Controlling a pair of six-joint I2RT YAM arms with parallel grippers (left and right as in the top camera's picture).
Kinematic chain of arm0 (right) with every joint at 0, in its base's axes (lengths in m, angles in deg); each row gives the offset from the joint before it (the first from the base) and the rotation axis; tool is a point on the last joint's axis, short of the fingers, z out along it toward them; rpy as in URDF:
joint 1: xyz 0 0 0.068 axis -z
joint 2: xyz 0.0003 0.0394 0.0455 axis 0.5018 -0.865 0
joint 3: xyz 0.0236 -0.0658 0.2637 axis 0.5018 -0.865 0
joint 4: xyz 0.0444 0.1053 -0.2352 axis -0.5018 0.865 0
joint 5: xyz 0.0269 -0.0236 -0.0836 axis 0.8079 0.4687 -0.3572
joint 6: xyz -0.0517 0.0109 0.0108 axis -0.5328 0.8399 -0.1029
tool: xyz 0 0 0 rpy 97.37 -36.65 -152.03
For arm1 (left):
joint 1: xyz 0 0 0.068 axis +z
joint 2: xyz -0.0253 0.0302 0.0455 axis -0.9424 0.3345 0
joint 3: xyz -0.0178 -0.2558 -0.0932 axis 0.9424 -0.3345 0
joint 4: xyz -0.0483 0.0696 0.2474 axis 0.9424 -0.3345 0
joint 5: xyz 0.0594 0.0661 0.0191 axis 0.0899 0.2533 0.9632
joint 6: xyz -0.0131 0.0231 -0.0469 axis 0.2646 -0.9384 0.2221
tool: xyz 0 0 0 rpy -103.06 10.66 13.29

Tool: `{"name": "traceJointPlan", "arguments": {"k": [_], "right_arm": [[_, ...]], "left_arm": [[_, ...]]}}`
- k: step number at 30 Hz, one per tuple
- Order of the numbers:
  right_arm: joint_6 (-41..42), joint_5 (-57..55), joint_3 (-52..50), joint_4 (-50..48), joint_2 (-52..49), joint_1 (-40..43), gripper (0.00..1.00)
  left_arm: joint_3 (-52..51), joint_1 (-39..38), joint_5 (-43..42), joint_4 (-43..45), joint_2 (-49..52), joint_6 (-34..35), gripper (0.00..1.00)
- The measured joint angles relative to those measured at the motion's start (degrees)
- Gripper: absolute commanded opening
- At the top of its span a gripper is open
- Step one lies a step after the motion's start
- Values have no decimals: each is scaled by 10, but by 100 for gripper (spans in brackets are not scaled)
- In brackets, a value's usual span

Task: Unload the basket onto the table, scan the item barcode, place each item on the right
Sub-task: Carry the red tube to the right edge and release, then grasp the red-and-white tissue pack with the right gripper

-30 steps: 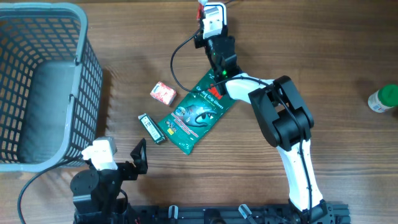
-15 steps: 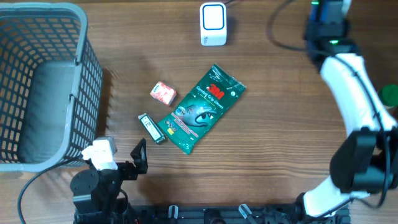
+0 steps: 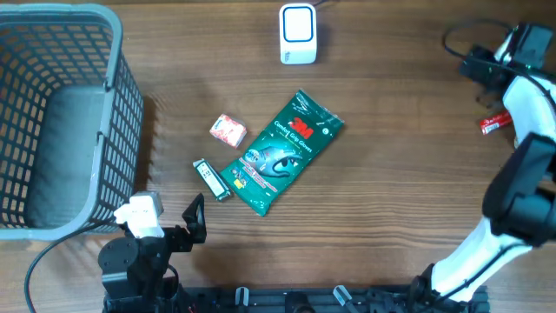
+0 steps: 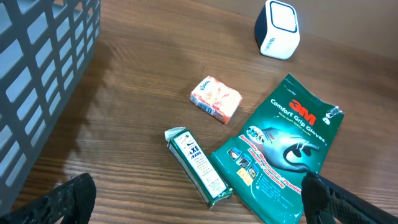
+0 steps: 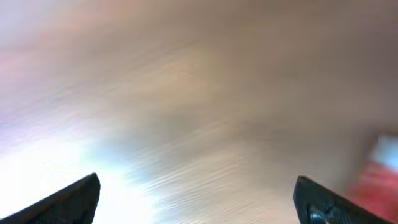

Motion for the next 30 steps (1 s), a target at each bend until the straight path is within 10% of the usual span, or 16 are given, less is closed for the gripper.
{"name": "traceJointPlan", "arguments": {"k": [5, 15, 30], "right_arm": [[129, 340, -8, 115, 38, -122, 100], [115, 233, -34, -26, -2, -525, 94], [218, 265, -25, -126, -141, -540, 64]], "left_arm": [[0, 0, 0, 0, 0, 0, 100], [0, 0, 0, 0, 0, 0, 100], [0, 0, 0, 0, 0, 0, 100]]}}
